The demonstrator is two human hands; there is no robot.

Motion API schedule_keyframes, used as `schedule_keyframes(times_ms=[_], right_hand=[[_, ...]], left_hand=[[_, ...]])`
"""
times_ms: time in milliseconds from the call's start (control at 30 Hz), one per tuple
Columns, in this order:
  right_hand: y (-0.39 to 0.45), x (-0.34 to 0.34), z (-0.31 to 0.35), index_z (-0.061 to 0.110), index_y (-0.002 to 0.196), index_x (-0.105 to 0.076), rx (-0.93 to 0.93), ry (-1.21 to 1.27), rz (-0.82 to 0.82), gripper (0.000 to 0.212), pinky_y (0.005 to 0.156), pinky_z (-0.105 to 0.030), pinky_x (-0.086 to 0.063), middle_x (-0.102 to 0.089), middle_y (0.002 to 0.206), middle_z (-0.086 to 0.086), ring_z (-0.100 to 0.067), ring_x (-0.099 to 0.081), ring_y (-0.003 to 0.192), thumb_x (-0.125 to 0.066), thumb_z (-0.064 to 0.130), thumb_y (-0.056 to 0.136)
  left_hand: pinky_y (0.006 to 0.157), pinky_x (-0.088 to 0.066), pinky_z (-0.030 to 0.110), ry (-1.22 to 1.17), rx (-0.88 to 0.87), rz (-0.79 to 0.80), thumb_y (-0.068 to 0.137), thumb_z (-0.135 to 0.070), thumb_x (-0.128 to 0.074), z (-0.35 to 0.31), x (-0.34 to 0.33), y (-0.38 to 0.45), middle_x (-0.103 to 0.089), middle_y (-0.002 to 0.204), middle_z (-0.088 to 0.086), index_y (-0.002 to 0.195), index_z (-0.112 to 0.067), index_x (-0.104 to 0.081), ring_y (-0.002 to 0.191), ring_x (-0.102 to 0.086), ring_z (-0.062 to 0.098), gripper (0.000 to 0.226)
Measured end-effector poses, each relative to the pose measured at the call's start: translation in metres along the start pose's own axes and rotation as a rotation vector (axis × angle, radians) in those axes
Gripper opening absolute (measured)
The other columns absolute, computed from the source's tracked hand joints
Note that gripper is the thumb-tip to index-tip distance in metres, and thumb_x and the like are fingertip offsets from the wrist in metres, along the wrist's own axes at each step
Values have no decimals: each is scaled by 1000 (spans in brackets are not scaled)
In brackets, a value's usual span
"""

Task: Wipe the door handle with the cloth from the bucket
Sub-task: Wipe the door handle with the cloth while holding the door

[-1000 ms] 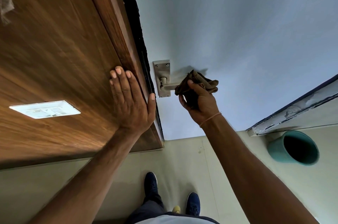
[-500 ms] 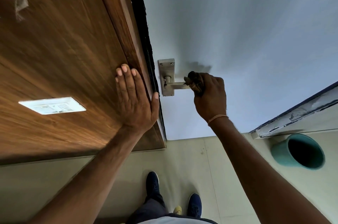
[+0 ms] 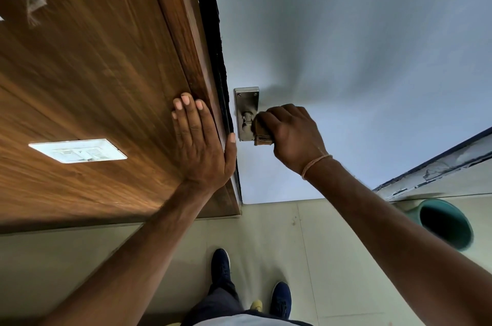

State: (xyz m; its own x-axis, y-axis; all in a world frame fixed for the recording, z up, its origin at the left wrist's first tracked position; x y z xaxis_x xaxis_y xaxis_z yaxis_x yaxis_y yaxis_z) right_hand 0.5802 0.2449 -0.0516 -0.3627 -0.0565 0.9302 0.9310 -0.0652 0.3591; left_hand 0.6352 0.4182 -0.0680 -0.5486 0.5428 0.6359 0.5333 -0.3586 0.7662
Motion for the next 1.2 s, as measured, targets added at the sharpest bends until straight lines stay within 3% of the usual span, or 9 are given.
schedule_keyframes(times_ms=[133,300,433,567,733,900,967,1067,1200], right_hand=[[-8,-10,15,8,143,-60,117,-29,39,60,103,-47,-49,-67,137,-12,-36,-61,120,-60,9,83],[-15,-7,6,5,133,-65,-166,-27,-37,61,99,-45,-45,-70,125,-14,-41,-62,114,-56,11,72],[-18,-14,30,4,141,-61,-82,1,-65,57,106,-47,-43,-66,136,-16,-39,-59,125,-58,18,86],[-32,-6,1,7,140,-63,-206,-21,-172,56,106,-47,-44,-67,137,-13,-38,-58,127,-67,16,85],[-35,-20,35,8,149,-56,26,43,-220,54,121,-46,-37,-56,155,-11,-36,-51,143,-56,1,96],[-32,-18,32,11,145,-61,24,-3,-286,49,110,-50,-46,-60,150,-8,-39,-56,134,-63,5,97],[-23,-23,50,11,140,-66,88,26,-287,35,110,-50,-46,-63,148,-8,-39,-57,135,-54,13,107],[-22,-24,49,11,137,-68,184,21,-259,40,116,-49,-44,-63,149,-7,-37,-55,138,-37,12,111],[-29,-15,36,15,136,-69,266,-72,-258,40,110,-50,-48,-63,149,-4,-36,-59,132,-54,6,100]], left_hand=[[134,-17,56,-6,-12,-11,102,-40,-51,1,2,0,-16,170,28,165,4,-5,165,-6,43,90],[133,-19,56,-15,-20,-12,101,-38,-51,3,3,1,-16,168,29,165,5,-7,160,-18,50,89],[133,-21,58,-17,-40,3,103,-38,-50,2,3,0,-14,168,30,164,6,-7,158,-21,52,87],[133,-23,57,-8,-41,8,105,-39,-44,5,4,0,-16,169,28,165,4,-8,158,-22,49,83],[133,-21,57,-23,-40,13,106,-38,-42,3,8,1,-15,170,29,164,6,-12,163,-14,45,79],[134,-19,56,-22,-70,67,104,-42,-37,9,12,0,-11,172,26,165,4,-13,165,-6,39,81],[134,-18,56,-25,-72,78,105,-44,-34,9,13,-1,-11,173,26,165,5,-13,165,-6,39,80],[134,-20,56,-13,-76,85,105,-44,-35,9,15,-2,-11,173,26,166,5,-14,165,-9,40,80],[134,-20,56,-3,-82,79,104,-44,-37,10,17,-1,-13,173,26,166,4,-15,165,-10,40,81]])
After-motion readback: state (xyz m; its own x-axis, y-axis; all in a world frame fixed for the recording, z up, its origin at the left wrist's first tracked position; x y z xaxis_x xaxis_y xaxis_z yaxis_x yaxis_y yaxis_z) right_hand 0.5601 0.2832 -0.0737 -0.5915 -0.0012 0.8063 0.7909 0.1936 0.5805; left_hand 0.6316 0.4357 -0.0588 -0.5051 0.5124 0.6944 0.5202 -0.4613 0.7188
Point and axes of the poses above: each hand's wrist, its own y-axis towards the middle knuckle, its own x-axis out of the back of the hand, z = x × y, the point moved 7 cm from there along y, towards the middle knuckle
